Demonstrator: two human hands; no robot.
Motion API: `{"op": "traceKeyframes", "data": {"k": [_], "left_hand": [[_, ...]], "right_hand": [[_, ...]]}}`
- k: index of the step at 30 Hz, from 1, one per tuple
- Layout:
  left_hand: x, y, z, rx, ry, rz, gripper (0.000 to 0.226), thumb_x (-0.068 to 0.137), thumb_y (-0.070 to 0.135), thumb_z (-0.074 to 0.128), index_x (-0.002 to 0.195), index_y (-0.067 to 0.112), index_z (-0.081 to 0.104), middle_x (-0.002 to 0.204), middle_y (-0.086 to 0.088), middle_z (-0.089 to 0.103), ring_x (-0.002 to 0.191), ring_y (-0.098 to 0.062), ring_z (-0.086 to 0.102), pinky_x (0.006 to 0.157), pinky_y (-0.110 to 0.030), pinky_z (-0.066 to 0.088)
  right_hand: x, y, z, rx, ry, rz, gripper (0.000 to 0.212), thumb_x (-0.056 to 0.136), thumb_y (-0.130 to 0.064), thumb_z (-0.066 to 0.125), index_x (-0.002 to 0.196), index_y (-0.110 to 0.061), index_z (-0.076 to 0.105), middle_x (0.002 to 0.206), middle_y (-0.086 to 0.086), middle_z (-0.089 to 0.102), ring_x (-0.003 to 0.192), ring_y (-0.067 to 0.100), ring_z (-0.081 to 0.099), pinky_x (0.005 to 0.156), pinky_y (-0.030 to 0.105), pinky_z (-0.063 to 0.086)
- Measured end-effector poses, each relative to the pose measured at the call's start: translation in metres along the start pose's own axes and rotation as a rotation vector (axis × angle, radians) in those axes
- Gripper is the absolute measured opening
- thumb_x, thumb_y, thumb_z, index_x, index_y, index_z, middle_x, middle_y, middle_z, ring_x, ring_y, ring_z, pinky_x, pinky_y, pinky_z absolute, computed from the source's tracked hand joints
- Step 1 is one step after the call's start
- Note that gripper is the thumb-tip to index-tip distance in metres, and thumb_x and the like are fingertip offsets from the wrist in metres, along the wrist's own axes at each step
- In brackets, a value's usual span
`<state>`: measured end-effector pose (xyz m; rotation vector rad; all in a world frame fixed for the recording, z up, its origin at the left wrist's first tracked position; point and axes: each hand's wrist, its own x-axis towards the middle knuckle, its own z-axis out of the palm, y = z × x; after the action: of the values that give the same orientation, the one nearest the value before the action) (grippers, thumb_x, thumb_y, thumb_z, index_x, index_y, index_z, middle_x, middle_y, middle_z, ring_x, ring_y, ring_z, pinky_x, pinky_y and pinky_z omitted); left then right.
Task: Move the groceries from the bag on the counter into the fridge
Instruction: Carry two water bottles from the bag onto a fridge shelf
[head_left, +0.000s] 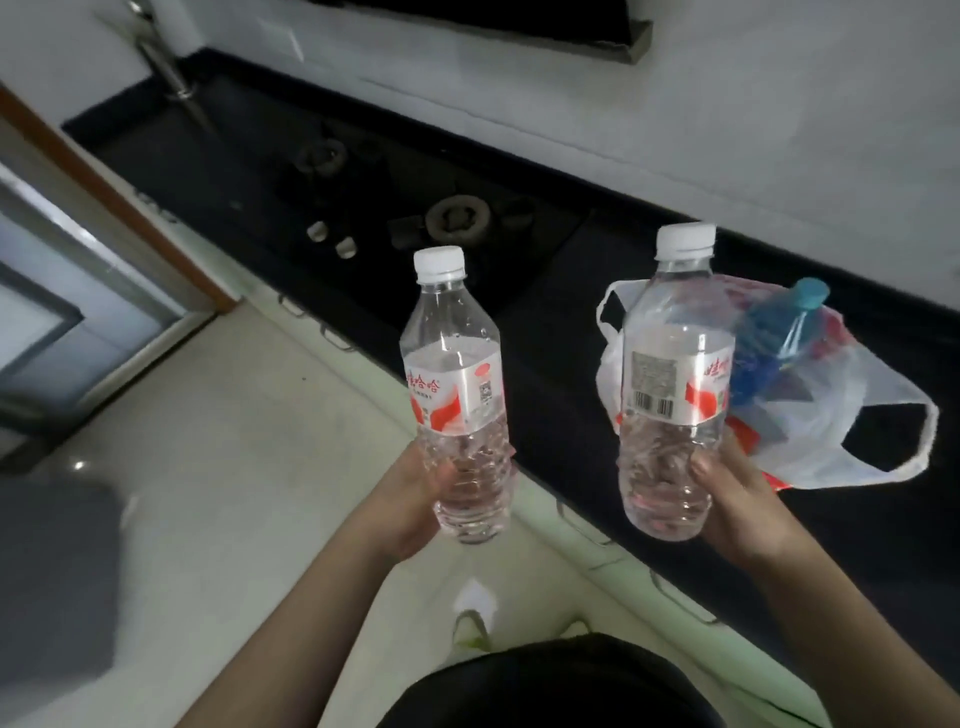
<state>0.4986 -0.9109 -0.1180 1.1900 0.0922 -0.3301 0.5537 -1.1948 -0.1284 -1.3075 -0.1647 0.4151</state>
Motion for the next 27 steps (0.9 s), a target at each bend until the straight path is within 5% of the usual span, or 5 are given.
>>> {"op": "traceKeyframes", "data": {"k": [5, 11, 15, 20, 27], "left_hand": [[-0.065, 0.002, -0.04, -0.091, 0.204, 0.081, 0.086, 0.062, 0.048, 0.088, 0.123, -0.002, 0.053, 0.108, -0.016, 0.067, 0.098, -0.031, 0.066, 0.085, -0.042, 0.053], [-0.163, -0.003, -0.098, -0.134, 0.452, 0.178, 0.072, 0.063, 0.042, 0.089, 0.119, 0.004, 0.063, 0.109, -0.015, 0.068, 0.098, -0.03, 0.067, 0.086, -0.041, 0.053], [-0.242, -0.004, -0.145, -0.175, 0.622, 0.262, 0.092, 0.061, 0.047, 0.088, 0.124, -0.008, 0.049, 0.108, -0.016, 0.067, 0.098, -0.031, 0.066, 0.086, -0.043, 0.053], [-0.325, -0.009, -0.188, -0.22, 0.729, 0.351, 0.088, 0.066, 0.048, 0.085, 0.124, -0.006, 0.049, 0.107, -0.016, 0.066, 0.097, -0.03, 0.065, 0.085, -0.042, 0.053], [-0.397, -0.012, -0.222, -0.192, 0.858, 0.421, 0.077, 0.067, 0.046, 0.085, 0.122, 0.001, 0.057, 0.111, -0.017, 0.066, 0.101, -0.033, 0.064, 0.088, -0.045, 0.051]], "right_hand": [[0.022, 0.012, 0.056, 0.0, -0.177, 0.208, 0.062, 0.046, -0.058, 0.088, 0.101, -0.037, 0.071, 0.095, -0.006, 0.075, 0.098, 0.017, 0.07, 0.073, 0.026, 0.056], [0.056, 0.046, 0.151, 0.0, -0.504, 0.324, 0.071, 0.043, -0.063, 0.089, 0.097, -0.02, 0.07, 0.075, -0.002, 0.07, 0.067, 0.013, 0.067, 0.06, 0.025, 0.055], [0.062, 0.069, 0.232, -0.1, -0.661, 0.351, 0.092, 0.056, -0.066, 0.082, 0.119, -0.006, 0.055, 0.092, -0.002, 0.071, 0.081, 0.017, 0.068, 0.069, 0.026, 0.054], [0.054, 0.089, 0.327, -0.222, -0.79, 0.367, 0.1, 0.054, -0.067, 0.082, 0.125, -0.004, 0.051, 0.096, -0.004, 0.072, 0.085, 0.015, 0.07, 0.071, 0.025, 0.054], [0.044, 0.106, 0.422, -0.337, -0.898, 0.32, 0.096, 0.049, -0.075, 0.077, 0.128, -0.025, 0.055, 0.121, 0.0, 0.069, 0.113, 0.023, 0.065, 0.098, 0.042, 0.051]]}}
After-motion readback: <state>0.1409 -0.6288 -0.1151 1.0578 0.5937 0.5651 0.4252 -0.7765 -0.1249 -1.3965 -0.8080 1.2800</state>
